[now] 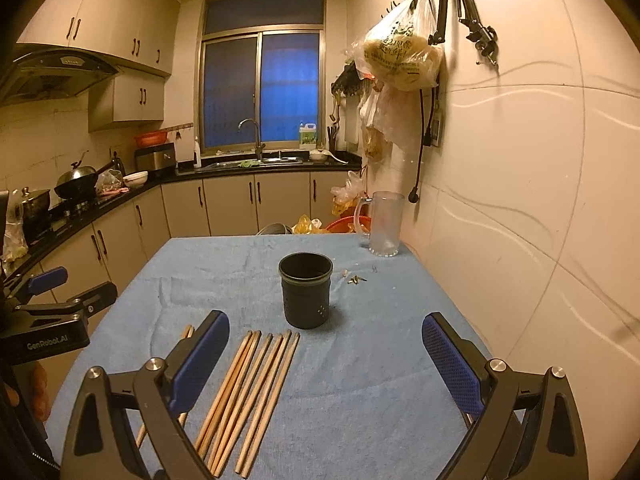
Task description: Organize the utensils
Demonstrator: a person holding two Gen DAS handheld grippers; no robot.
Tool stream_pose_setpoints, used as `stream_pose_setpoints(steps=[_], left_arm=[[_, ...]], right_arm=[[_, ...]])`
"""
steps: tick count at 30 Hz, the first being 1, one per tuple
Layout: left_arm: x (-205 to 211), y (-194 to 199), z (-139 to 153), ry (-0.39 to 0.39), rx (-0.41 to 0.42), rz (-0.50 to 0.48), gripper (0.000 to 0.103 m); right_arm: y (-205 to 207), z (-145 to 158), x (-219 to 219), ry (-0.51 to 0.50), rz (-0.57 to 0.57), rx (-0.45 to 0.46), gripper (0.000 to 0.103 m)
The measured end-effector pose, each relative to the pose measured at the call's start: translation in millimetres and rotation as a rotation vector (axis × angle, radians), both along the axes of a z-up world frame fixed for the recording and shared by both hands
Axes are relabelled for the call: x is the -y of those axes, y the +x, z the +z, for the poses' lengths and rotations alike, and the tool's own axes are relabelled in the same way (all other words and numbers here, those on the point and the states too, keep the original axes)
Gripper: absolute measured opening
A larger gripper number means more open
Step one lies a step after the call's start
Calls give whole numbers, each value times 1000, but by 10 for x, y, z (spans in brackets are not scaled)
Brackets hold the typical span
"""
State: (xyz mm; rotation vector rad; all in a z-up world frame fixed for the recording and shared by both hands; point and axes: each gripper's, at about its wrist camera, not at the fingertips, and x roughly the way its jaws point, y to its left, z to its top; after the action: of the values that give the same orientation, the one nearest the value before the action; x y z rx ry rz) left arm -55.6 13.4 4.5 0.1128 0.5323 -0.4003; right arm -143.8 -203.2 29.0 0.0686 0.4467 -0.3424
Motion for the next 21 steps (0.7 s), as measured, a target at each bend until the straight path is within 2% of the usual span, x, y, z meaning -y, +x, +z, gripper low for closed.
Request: stream_pose_setpoints(steps=[7, 13, 17, 21], left_arm=[[43, 108, -60, 21, -31, 3, 103], [92, 238, -162, 43, -93, -12, 103], [150, 298, -250, 65, -142, -33, 103], [221, 427, -402, 108, -228, -34, 103]], right_arm=[[113, -57, 30, 5, 4, -27, 98], [353, -169, 128, 23, 21, -103, 98], [557, -272, 217, 8, 16, -180, 98], [742, -342, 360, 16, 11, -229, 98]])
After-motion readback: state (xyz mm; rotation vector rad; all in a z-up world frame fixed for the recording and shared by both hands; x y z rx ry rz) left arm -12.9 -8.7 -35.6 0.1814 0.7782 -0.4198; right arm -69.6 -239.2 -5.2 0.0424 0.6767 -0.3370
